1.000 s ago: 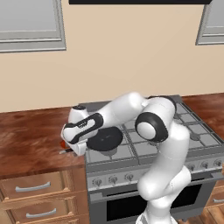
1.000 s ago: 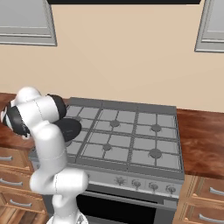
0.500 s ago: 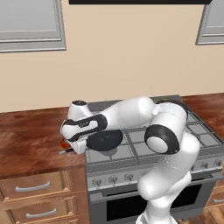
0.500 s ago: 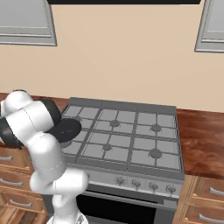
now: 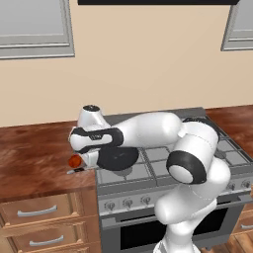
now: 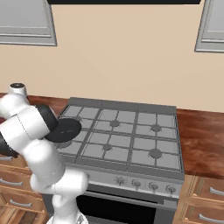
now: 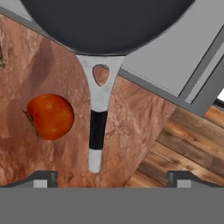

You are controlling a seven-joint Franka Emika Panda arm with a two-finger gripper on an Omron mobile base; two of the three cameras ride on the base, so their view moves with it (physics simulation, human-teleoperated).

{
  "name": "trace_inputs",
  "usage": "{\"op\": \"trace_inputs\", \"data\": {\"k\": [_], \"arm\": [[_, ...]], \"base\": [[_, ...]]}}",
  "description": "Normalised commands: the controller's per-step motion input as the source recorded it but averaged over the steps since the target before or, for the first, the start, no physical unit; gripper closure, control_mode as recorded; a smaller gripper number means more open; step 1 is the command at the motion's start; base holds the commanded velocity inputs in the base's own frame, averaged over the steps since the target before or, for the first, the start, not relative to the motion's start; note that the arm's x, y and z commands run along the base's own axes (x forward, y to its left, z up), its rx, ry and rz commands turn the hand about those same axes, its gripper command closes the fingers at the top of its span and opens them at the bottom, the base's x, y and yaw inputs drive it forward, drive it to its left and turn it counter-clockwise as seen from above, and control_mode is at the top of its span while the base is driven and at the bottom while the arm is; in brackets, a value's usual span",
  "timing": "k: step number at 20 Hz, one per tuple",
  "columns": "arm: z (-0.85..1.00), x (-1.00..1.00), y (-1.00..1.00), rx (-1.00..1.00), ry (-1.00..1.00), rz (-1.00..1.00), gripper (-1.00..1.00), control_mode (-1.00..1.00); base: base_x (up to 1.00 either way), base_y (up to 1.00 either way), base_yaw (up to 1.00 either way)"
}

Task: Place the pan on the front left burner on the stove. Then place the tomato and the onion in the pan and turn on the front left burner.

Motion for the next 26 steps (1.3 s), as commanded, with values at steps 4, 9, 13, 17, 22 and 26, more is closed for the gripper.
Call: {"op": "trace_inputs", "data": {"k": [4, 9, 13, 17, 22, 26], "arm": [[0.00, 0.34, 0.00, -0.03, 0.00, 0.19, -1.00, -1.00], [0.00, 0.37, 0.00, -0.07, 0.00, 0.27, -1.00, -1.00], [0.01, 0.17, 0.01, -0.13, -0.01, 0.29, -1.00, -1.00], [0.00, 0.02, 0.10, -0.19, -0.04, 0.25, -1.00, -1.00], [0.00, 0.00, 0.25, -0.17, -0.03, 0.13, -1.00, -1.00], [0.00, 0.00, 0.09, -0.09, -0.02, 0.04, -1.00, -1.00]], "base": [[0.00, 0.00, 0.00], [0.00, 0.00, 0.00], [0.00, 0.00, 0.00], [0.00, 0.00, 0.00], [0.00, 0.00, 0.00], [0.00, 0.00, 0.00]]}}
